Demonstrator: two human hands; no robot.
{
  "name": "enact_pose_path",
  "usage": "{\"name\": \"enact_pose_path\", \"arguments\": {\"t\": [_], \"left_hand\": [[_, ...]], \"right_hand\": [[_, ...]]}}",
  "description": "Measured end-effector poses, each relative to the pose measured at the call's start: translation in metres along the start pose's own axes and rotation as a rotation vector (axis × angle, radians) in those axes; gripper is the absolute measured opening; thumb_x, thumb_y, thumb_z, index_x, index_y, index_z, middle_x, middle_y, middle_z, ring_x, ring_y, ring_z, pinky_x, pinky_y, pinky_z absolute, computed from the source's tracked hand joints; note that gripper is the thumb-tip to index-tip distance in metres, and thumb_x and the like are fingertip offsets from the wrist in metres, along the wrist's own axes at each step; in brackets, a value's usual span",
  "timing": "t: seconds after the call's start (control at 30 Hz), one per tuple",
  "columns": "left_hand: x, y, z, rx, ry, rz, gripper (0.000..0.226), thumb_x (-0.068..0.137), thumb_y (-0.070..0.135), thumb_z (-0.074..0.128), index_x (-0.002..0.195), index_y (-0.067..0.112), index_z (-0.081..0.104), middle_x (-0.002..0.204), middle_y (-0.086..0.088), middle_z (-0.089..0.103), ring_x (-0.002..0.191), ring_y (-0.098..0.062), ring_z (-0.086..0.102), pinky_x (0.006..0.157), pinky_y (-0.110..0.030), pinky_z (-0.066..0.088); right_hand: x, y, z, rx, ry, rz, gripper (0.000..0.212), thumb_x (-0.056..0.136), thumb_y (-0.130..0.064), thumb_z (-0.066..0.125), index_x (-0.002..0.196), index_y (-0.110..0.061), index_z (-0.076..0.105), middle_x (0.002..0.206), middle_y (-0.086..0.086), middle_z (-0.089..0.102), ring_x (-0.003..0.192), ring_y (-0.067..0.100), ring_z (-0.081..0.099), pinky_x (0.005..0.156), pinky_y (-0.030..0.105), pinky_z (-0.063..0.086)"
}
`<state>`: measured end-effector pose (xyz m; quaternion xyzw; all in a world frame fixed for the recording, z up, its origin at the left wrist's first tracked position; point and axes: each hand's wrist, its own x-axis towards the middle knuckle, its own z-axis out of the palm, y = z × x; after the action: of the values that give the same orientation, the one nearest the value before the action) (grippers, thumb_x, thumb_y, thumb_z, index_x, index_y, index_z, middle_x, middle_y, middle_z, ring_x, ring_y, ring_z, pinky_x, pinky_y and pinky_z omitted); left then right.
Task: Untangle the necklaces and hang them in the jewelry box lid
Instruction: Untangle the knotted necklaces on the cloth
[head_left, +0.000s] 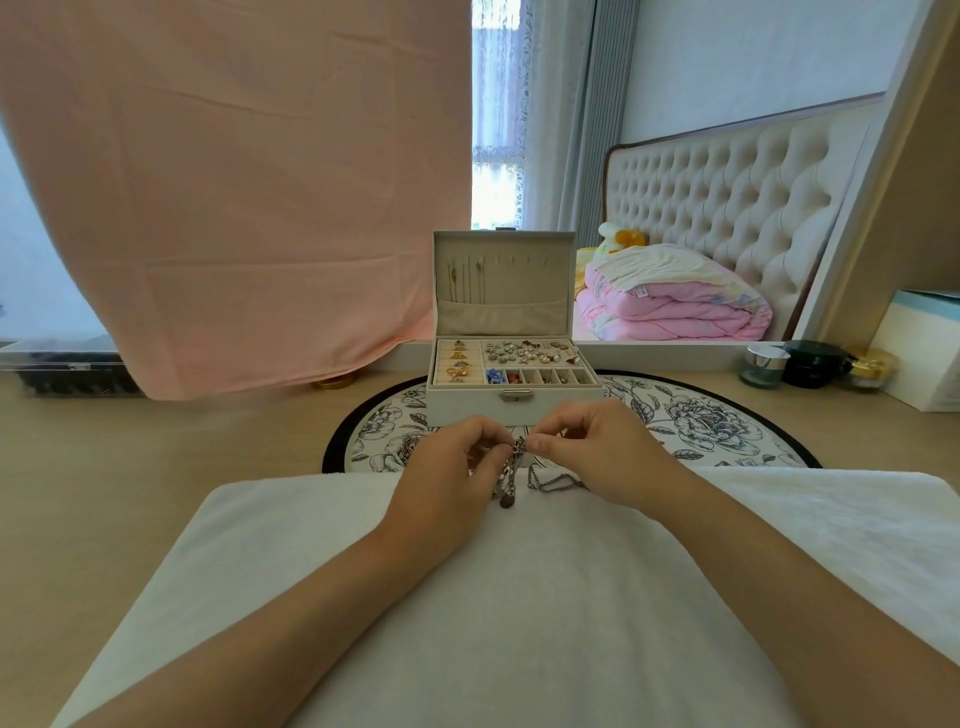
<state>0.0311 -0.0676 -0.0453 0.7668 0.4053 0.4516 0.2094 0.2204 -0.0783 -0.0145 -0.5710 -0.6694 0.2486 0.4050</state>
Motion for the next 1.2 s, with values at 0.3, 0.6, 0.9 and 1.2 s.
{"name": "enact_pose_path", "arguments": {"t": [0.3,0.6,0.9,1.2], "left_hand": [[0.003,-0.003,0.001,-0.176,-0.006,-0.120,0.013,0.089,0.023,0.074,0.099,0.030,0.068,0.082,0.010,0.073,0.070,-0.015,0.067,0.066,-0.032,0.056],[0.008,-0.004,0.002,-0.356,0.055,-0.291,0.010,0.092,0.016,0.071,0.086,0.023,0.071,0.073,0.009,0.072,0.064,0.002,0.062,0.067,-0.022,0.052],[0.005,0.002,-0.001,-0.370,-0.117,-0.253,0.006,0.094,0.022,0.068,0.097,0.022,0.073,0.077,0.004,0.074,0.066,-0.003,0.065,0.067,-0.021,0.052],[0.007,-0.004,-0.003,-0.143,0.003,-0.092,0.014,0.082,0.032,0.079,0.083,0.035,0.065,0.088,0.013,0.064,0.080,-0.014,0.064,0.072,-0.033,0.055]], "right_hand": [[-0.008,-0.015,0.007,0.306,-0.060,0.097,0.008,0.092,-0.007,0.069,0.088,-0.004,0.074,0.074,0.014,0.073,0.059,0.024,0.066,0.071,0.044,0.061],[-0.004,-0.010,0.015,0.126,-0.001,0.005,0.009,0.092,-0.011,0.063,0.084,-0.011,0.068,0.072,0.005,0.075,0.056,0.027,0.070,0.064,0.048,0.060],[0.001,-0.005,0.014,0.145,0.004,-0.042,0.012,0.094,-0.009,0.059,0.086,-0.015,0.064,0.070,-0.001,0.063,0.056,0.027,0.069,0.048,0.031,0.045],[-0.001,-0.008,0.016,0.142,-0.050,-0.027,0.016,0.096,-0.010,0.053,0.085,-0.016,0.061,0.061,-0.005,0.061,0.055,0.014,0.062,0.051,0.026,0.047]]}}
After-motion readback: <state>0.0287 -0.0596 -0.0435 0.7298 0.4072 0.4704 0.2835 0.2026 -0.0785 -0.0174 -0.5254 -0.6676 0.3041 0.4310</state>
